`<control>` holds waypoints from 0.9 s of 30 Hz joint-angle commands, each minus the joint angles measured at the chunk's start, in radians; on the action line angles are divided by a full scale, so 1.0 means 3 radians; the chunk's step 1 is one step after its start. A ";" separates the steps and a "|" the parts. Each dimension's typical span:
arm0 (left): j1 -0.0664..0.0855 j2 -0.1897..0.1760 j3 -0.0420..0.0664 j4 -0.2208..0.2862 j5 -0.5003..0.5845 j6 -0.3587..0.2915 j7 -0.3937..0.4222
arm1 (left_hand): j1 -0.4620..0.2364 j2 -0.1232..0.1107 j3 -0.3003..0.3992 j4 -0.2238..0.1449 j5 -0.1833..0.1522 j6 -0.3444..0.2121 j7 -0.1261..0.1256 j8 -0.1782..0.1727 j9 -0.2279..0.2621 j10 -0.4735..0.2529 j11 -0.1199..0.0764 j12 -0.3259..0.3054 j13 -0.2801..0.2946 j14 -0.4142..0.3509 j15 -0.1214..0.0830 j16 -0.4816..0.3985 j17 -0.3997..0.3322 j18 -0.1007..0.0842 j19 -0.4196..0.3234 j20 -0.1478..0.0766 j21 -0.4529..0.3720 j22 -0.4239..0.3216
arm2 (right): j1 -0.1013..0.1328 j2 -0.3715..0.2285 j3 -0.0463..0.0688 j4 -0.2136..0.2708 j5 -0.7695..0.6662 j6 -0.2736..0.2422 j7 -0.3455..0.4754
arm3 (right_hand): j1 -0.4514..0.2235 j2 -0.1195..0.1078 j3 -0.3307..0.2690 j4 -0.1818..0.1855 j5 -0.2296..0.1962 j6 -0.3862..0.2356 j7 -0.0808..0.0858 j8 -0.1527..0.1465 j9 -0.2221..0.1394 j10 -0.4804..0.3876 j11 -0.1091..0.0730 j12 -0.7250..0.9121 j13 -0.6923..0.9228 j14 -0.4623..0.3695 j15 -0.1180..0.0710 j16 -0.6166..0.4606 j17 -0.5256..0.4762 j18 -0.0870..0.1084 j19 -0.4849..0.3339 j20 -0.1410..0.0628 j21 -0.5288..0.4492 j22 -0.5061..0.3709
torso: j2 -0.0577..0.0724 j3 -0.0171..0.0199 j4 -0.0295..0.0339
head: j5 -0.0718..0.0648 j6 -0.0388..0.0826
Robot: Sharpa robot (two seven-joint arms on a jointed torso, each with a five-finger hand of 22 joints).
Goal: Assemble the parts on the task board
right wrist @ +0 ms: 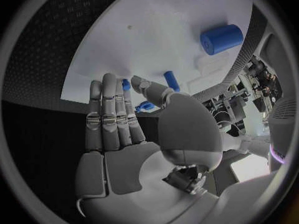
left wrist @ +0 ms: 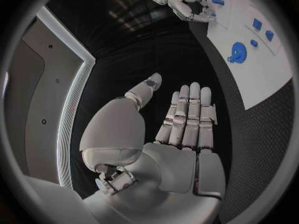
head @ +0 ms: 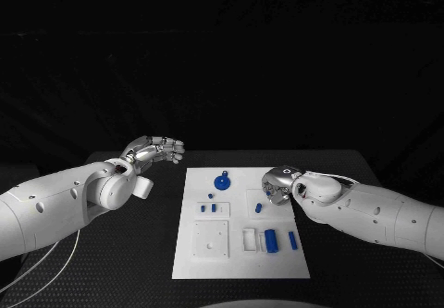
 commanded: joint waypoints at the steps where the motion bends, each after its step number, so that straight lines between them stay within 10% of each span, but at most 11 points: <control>1: 0.0002 0.0003 0.0002 0.0011 0.0030 0.0020 0.0038 | -0.0008 0.0036 -0.0017 0.0007 0.0011 0.0005 0.0024 0.0008 -0.0005 0.0013 0.0020 0.0004 -0.0005 0.0019 0.0003 -0.0020 0.0006 0.0038 0.0022 0.0008 -0.0018 0.0002 | -0.0030 0.0015 -0.0031 -0.0003 -0.0091 0.0102 -0.0037 | 0.0002 0.0044 0.0021 -0.0011 -0.0019 0.0032 -0.0005 0.0024 0.0008 0.0040 0.0003 -0.0016 0.0011 0.0014 -0.0019 -0.0020 0.0010 0.0047 0.0023 0.0000 0.0005 0.0006 | 0.0003 0.0001 0.0000 | 0.0004 -0.0014; 13: 0.0003 0.0003 0.0003 0.0017 0.0031 0.0029 0.0030 | -0.0009 0.0035 -0.0019 0.0007 0.0009 0.0004 0.0025 0.0009 -0.0007 0.0015 0.0020 0.0003 -0.0009 0.0022 0.0003 -0.0024 0.0011 0.0039 0.0024 0.0009 -0.0020 0.0002 | -0.0049 0.0052 -0.0044 -0.0014 -0.0215 0.0037 -0.0084 | 0.0017 0.0206 0.0069 -0.0132 -0.0019 0.0207 -0.0083 0.0117 0.0062 0.0232 -0.0068 0.0026 0.0093 0.0103 -0.0080 0.0052 0.0093 0.0047 0.0112 -0.0039 0.0055 0.0049 | 0.0006 0.0002 0.0002 | -0.0006 -0.0007; 27: 0.0003 0.0017 0.0003 0.0002 0.0039 0.0041 0.0016 | -0.0006 0.0029 -0.0021 0.0004 0.0006 0.0000 0.0028 0.0009 -0.0009 0.0014 0.0022 0.0002 -0.0014 0.0024 0.0003 -0.0031 0.0018 0.0041 0.0025 0.0009 -0.0024 0.0003 | -0.0058 0.0067 -0.0056 0.0009 -0.0368 -0.0045 -0.0143 | 0.0028 0.0202 0.0129 -0.0204 -0.0018 0.0320 -0.0128 0.0148 0.0080 0.0332 -0.0108 0.0025 0.0167 0.0132 -0.0119 0.0127 0.0159 0.0047 0.0193 -0.0079 0.0114 0.0099 | 0.0004 0.0005 -0.0004 | 0.0020 -0.0030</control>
